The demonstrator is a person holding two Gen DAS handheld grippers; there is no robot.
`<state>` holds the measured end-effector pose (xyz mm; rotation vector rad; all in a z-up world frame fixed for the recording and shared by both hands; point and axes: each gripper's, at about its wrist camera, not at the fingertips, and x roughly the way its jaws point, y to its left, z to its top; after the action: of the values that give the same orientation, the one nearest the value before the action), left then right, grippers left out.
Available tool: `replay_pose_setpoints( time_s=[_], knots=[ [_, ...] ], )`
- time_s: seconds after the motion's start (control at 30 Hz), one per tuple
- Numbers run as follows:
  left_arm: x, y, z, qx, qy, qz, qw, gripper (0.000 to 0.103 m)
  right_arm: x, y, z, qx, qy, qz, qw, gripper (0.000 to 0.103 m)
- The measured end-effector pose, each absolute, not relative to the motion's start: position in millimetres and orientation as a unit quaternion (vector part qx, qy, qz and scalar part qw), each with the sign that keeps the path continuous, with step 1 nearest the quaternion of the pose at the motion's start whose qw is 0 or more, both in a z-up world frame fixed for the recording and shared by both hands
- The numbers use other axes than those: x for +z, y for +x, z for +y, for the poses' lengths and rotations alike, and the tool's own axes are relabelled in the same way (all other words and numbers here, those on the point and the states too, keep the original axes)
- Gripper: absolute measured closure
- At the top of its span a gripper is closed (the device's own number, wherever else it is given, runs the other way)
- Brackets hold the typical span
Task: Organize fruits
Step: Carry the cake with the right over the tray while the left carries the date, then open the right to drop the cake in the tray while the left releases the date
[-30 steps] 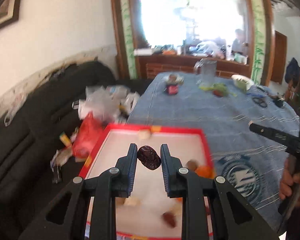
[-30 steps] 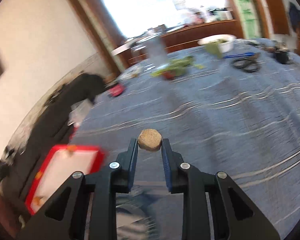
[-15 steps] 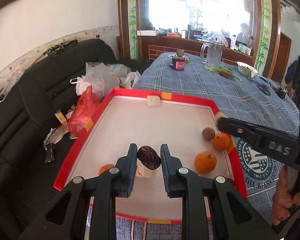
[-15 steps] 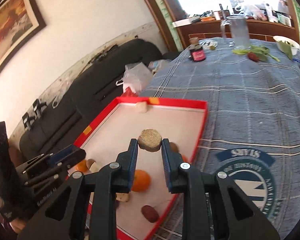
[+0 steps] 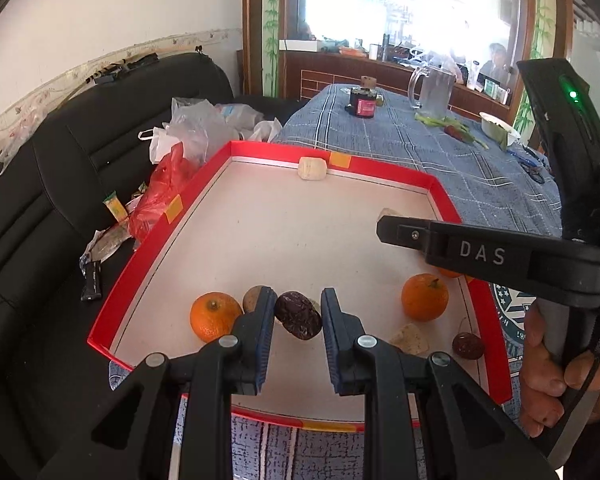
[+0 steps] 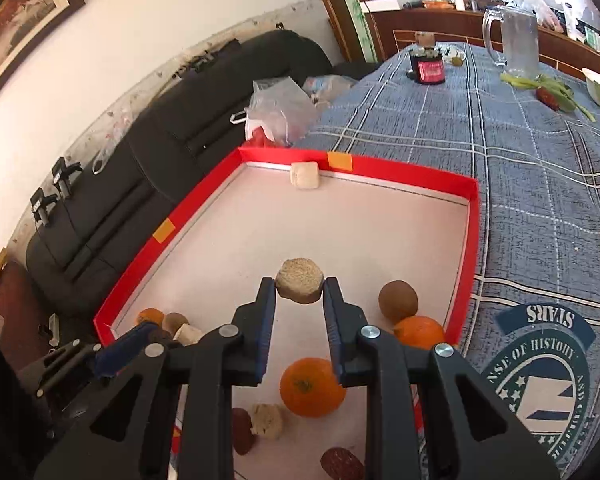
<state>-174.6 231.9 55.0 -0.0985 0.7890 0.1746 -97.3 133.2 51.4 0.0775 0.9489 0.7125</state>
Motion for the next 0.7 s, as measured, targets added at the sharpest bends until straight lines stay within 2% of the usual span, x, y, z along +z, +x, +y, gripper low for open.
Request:
replay_pose_setpoints(
  time_s=[0.7],
  knots=[
    [48,-134,244,0.127,-0.032,0.396,0.909,0.080,32,-82,145,0.311,0.031,0.496,0.810,0.076]
  ],
)
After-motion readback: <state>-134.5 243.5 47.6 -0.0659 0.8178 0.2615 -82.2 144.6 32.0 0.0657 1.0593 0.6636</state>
